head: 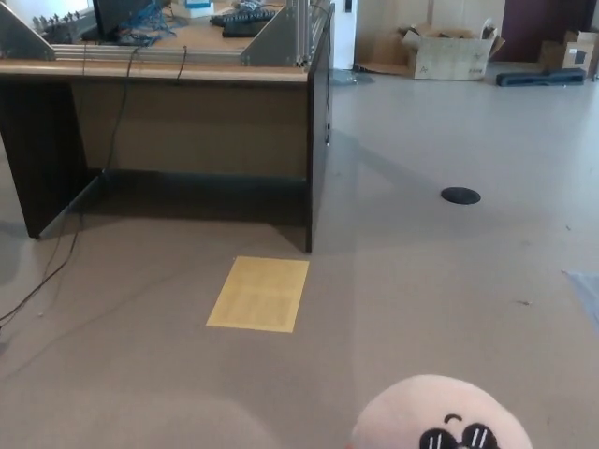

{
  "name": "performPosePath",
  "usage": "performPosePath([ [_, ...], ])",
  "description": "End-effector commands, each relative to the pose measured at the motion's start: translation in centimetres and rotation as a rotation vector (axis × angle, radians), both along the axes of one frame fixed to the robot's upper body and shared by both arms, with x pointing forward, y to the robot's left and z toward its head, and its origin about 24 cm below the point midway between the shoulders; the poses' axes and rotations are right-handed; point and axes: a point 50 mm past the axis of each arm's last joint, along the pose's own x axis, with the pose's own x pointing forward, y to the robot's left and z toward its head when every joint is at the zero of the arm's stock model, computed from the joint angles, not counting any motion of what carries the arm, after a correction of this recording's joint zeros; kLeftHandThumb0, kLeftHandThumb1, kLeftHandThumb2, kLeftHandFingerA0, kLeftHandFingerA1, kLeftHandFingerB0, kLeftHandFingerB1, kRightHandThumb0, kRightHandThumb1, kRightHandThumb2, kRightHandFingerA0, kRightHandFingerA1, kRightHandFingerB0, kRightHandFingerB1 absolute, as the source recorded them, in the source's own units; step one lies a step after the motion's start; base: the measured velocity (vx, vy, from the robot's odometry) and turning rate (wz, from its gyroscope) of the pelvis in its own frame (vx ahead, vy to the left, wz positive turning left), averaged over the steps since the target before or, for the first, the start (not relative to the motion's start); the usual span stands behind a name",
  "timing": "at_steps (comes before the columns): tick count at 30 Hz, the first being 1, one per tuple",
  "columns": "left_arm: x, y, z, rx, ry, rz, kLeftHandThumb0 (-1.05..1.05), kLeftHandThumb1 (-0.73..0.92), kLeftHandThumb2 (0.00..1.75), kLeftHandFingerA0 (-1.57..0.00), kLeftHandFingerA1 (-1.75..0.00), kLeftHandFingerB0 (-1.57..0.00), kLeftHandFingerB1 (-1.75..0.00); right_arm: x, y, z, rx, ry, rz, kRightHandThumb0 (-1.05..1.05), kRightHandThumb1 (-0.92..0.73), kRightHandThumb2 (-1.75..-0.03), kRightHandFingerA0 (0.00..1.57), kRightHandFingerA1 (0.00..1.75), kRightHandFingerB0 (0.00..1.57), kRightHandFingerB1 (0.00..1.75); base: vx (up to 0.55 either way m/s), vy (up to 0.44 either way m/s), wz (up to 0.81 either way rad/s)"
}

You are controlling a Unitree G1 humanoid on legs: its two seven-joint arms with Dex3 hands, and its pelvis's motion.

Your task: The robot extends its left hand to pick up an emotional support dumpling from the palm of a person and brings its hand down by its side. Then it extends its arm again to hand the dumpling back to the person.

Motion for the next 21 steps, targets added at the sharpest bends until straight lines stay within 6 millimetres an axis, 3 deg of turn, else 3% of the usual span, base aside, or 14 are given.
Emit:
performPosePath([
  [1,0.8,0.8,4.7,-0.010,-0.191,-0.116,-0.51,0.53,0.56,-0.25,-0.37,-0.20,-0.29,0.6,0.3,1.2,-0.019,-0.138,0.037,-0.35,-0.65,-0.59,0.79,0.58,0.42,0.38,0.12,-0.001,0.02],
  [2,2.5,-0.1,8.6,-0.022,-0.279,-0.227,-0.33,0.29,0.88,-0.05,-0.50,0.00,-0.47,0.8,0.5,1.3,-0.012,-0.145,0.039,-0.35,-0.64,-0.59,0.79,0.60,0.43,0.39,0.11,0.000,0.09],
  [3,3.2,-0.7,10.4,-0.027,-0.315,-0.291,-0.58,0.51,0.56,-0.14,-0.35,-0.11,-0.23,0.8,0.5,1.3,-0.012,-0.148,0.040,-0.35,-0.64,-0.59,0.79,0.60,0.43,0.39,0.11,0.003,0.02],
  [4,3.5,-1.1,11.3,-0.023,-0.333,-0.323,-0.58,0.51,0.56,-0.14,-0.35,-0.11,-0.23,0.8,0.4,1.3,-0.014,-0.149,0.040,-0.35,-0.64,-0.59,0.79,0.60,0.43,0.39,0.11,0.002,0.06],
  [5,4.5,-2.3,14.0,0.025,-0.379,-0.427,-0.65,0.41,0.79,0.00,-0.40,-0.10,-0.21,0.9,0.4,1.4,-0.016,-0.158,0.041,-0.35,-0.64,-0.59,0.79,0.60,0.43,0.40,-0.10,0.006,0.06],
  [6,5.2,-3.4,16.2,0.051,-0.414,-0.502,-0.69,0.42,0.78,-0.01,-0.37,-0.09,-0.15,0.9,0.4,1.4,-0.014,-0.161,0.038,-0.36,-0.65,-0.59,0.78,0.60,0.43,0.39,-0.10,0.002,0.05],
  [11,7.0,-7.9,22.4,0.113,-0.483,-0.747,-0.63,0.38,0.78,-0.01,-0.27,0.00,-0.13,0.8,0.3,1.3,-0.007,-0.153,0.030,-0.36,-0.64,-0.59,0.78,0.59,0.43,0.38,-0.01,0.000,0.02],
  [13,7.7,-8.8,24.1,0.172,-0.485,-0.800,-0.64,0.39,0.79,-0.01,-0.24,0.00,-0.14,1.2,0.3,1.6,-0.007,-0.161,0.028,-0.36,-0.64,-0.59,0.77,0.58,0.44,0.38,0.00,0.000,0.00],
  [14,7.9,-9.3,24.8,0.172,-0.483,-0.824,-0.68,0.47,0.55,-0.01,-0.27,0.00,-0.24,1.4,0.3,1.8,-0.010,-0.167,0.028,-0.36,-0.64,-0.59,0.78,0.59,0.44,0.38,0.00,0.000,0.00],
  [15,8.0,-10.6,26.4,0.200,-0.486,-0.882,-0.60,0.36,0.79,0.00,-0.22,0.00,-0.21,1.5,0.4,1.9,-0.008,-0.173,0.028,-0.36,-0.64,-0.59,0.78,0.59,0.44,0.39,0.00,0.000,0.00],
  [19,7.8,-13.2,28.4,0.261,-0.491,-0.982,-0.63,0.36,0.80,0.00,-0.19,0.00,-0.19,1.4,0.4,1.8,-0.011,-0.172,0.032,-0.36,-0.64,-0.58,0.78,0.59,0.45,0.39,0.00,0.000,0.00],
  [21,7.4,-15.5,29.8,0.320,-0.469,-1.095,-0.64,0.36,0.80,0.00,-0.17,0.00,-0.15,1.6,0.4,2.0,-0.021,-0.181,0.036,-0.35,-0.64,-0.59,0.77,0.57,0.45,0.40,0.00,0.000,0.00],
])
